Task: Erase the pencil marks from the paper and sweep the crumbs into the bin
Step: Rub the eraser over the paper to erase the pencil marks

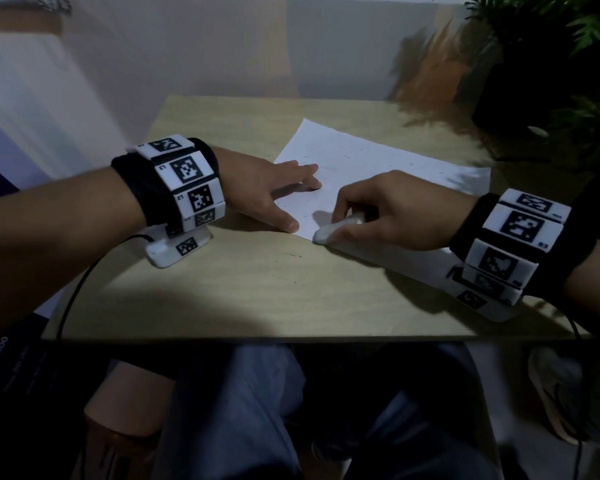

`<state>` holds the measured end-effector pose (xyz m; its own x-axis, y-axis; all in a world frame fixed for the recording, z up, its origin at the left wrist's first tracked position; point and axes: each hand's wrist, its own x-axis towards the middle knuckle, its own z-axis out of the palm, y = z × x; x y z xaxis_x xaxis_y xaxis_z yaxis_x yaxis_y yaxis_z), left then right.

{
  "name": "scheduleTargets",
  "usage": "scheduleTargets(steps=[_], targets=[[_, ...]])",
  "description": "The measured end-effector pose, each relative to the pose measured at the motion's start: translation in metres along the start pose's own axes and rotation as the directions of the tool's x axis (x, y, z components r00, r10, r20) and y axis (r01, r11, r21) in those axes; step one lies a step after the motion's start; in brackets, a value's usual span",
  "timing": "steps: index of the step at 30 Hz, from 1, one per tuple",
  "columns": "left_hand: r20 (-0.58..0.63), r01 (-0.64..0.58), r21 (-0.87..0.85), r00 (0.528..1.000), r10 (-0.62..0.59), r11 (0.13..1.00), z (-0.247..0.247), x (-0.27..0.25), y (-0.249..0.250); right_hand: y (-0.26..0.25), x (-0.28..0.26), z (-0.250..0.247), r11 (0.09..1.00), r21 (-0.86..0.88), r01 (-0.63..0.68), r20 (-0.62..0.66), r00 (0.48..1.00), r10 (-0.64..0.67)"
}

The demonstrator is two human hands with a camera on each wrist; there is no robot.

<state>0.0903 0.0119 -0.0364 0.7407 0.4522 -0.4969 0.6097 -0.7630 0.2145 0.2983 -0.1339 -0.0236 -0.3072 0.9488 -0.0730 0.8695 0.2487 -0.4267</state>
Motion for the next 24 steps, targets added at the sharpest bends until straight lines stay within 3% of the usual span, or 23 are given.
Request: scheduleTargets(steps=[3,5,8,10,13,15,18,20,24], targets=[[-0.007,-0.006,-0.001,1.0,0.006,1.0,0.0,0.0,0.001,0.009,0.006,-0.002,0.992,-0.084,-0.09,-0.128,0.989,0.078],[-0.003,-0.007,0.0,1.0,0.007,1.0,0.0,0.0,0.001,0.01,0.006,0.0,0.979,-0.177,-0.097,-0.193,0.979,0.062],[0.003,-0.001,-0.005,1.0,0.001,1.0,0.0,0.0,-0.001,0.001,-0.002,0.002,0.996,-0.088,0.001,-0.065,0.998,-0.007],[0.002,0.002,-0.002,1.0,-0.002,1.0,0.0,0.0,0.0,0.0,-0.003,-0.001,1.0,-0.009,-0.011,-0.005,1.0,0.011],[-0.002,0.0,0.001,1.0,0.0,1.0,-0.001,0.0,0.002,0.009,0.003,-0.003,0.989,-0.108,-0.099,-0.132,0.988,0.084],[-0.002,-0.001,-0.004,1.0,0.001,1.0,-0.001,0.0,0.002,0.009,0.003,-0.001,0.975,-0.199,-0.096,-0.188,0.98,0.059],[0.0,0.002,-0.015,1.0,-0.002,1.0,0.0,0.0,0.0,0.0,-0.005,0.0,0.997,-0.079,0.007,-0.031,0.999,-0.01],[0.0,0.003,-0.014,1.0,-0.003,1.0,0.0,-0.001,0.0,-0.001,-0.006,-0.003,1.0,-0.005,-0.002,0.03,1.0,0.003],[0.0,0.0,0.001,1.0,0.0,1.0,-0.001,-0.002,0.004,0.012,0.002,-0.003,0.976,-0.189,-0.109,-0.183,0.98,0.074]])
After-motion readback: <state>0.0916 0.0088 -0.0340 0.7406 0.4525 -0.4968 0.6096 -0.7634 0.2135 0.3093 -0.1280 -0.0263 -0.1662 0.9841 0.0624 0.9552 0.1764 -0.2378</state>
